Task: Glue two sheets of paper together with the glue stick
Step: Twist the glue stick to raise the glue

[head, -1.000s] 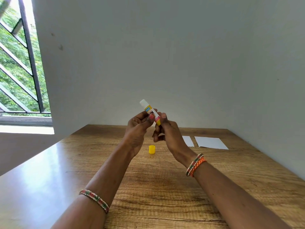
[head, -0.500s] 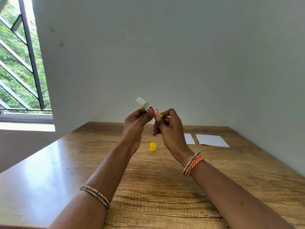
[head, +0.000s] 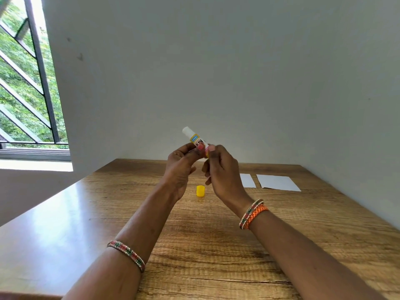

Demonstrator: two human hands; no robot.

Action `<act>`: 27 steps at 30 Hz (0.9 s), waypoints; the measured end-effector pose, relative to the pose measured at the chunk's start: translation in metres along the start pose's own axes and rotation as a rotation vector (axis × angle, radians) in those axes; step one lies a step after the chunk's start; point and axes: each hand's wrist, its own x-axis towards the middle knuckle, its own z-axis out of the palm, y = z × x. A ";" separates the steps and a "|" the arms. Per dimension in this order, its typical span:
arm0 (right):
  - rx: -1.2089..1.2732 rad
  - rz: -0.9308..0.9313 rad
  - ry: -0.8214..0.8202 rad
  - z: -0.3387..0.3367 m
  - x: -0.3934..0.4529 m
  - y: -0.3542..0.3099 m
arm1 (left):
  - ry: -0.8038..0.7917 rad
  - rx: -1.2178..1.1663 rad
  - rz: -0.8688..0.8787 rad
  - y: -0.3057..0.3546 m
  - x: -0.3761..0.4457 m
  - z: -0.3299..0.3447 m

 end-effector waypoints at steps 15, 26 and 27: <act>0.022 0.113 -0.088 -0.001 0.000 0.000 | -0.008 -0.027 0.018 -0.001 0.006 -0.005; 0.201 0.298 -0.162 -0.002 0.003 0.001 | 0.070 0.060 -0.002 -0.006 0.005 -0.005; 0.130 0.241 -0.143 -0.001 0.002 0.003 | 0.092 0.072 -0.004 -0.006 0.005 -0.004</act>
